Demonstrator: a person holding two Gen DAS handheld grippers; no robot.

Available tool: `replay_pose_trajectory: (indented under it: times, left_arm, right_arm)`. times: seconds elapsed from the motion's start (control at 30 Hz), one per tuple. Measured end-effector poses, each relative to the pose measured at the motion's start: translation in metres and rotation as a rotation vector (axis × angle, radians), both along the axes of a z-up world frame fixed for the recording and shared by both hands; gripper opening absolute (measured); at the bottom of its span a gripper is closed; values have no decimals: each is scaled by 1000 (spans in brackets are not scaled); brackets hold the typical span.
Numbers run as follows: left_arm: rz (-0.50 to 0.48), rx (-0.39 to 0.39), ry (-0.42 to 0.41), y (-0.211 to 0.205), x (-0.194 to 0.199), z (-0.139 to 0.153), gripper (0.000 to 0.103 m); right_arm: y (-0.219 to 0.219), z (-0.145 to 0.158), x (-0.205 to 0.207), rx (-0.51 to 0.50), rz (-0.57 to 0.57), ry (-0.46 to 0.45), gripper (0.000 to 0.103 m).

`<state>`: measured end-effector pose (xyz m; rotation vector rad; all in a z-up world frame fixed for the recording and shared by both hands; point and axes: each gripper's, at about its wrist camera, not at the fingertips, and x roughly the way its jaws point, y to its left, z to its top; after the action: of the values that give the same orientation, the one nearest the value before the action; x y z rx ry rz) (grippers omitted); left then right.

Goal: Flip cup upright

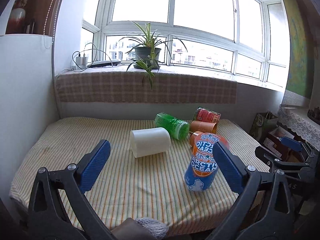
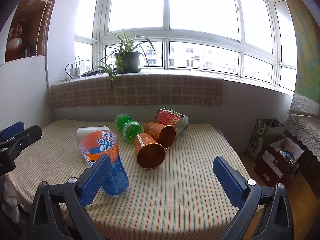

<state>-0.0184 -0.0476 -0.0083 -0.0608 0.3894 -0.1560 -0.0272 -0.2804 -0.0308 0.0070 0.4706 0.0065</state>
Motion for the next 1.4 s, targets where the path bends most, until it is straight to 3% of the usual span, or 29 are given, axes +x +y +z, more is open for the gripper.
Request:
replay_pose_trajectory:
  times: [0.57,1.4]
  left_arm:
    - [53,24,18,6,-2,2,103]
    - [52,31,18,4,-1,4,103]
  right_arm:
    - [-1,-5,6,31,-11,29,103]
    - [-5,-10,12,50,-18,50,103]
